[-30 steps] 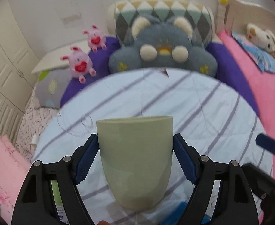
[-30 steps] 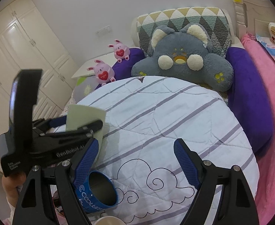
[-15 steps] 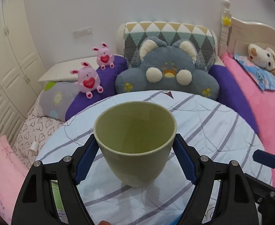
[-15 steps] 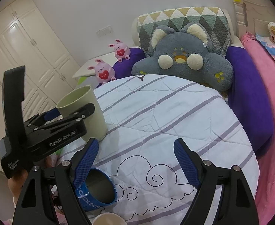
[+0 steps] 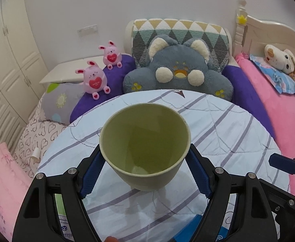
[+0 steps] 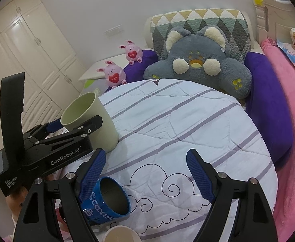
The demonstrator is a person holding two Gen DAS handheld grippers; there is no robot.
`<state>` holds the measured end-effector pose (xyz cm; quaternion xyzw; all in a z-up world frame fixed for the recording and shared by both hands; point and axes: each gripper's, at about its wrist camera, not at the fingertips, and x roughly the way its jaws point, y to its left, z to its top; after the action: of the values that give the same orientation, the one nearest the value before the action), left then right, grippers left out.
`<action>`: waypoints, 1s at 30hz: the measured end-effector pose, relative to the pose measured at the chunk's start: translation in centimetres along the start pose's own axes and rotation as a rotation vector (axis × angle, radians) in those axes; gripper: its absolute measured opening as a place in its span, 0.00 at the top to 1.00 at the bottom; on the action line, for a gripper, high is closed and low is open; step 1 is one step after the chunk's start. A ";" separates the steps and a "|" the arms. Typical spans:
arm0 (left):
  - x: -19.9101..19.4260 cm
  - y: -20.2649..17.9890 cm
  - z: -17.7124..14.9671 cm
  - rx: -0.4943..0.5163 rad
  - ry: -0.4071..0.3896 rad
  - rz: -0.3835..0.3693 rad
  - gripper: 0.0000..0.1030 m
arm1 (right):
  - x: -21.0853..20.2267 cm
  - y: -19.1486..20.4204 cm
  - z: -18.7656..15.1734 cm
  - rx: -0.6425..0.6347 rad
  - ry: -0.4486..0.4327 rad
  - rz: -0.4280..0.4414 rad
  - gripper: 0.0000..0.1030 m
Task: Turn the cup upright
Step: 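Rotate the cup opening-up with the left tool and lower it onto the table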
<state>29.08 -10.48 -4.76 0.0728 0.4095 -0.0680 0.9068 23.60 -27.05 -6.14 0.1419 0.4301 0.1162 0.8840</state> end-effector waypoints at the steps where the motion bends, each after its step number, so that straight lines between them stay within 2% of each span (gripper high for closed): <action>1: 0.0 0.0 -0.1 0.001 0.000 0.003 0.21 | 0.0 0.0 0.0 -0.001 0.000 0.001 0.18; 12: 0.4 -0.3 -0.8 0.024 0.048 0.014 0.21 | -0.7 0.6 -0.4 -0.012 -0.004 -0.004 0.18; 16: 0.3 -0.3 -0.8 0.024 0.049 0.020 0.14 | -0.9 0.7 -0.4 -0.015 -0.008 -0.006 0.18; 21: 0.0 -0.2 -0.7 0.019 0.056 0.021 0.14 | -1.1 0.9 -0.6 -0.020 -0.003 -0.008 0.18; 30: -1.8 0.5 -0.6 0.006 0.014 0.004 0.14 | -2.0 1.8 -0.7 -0.037 -0.010 -0.012 0.18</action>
<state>27.54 -9.75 -3.77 0.0770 0.4153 -0.0670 0.9040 21.72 -25.93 -4.50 0.1236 0.4243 0.1181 0.8892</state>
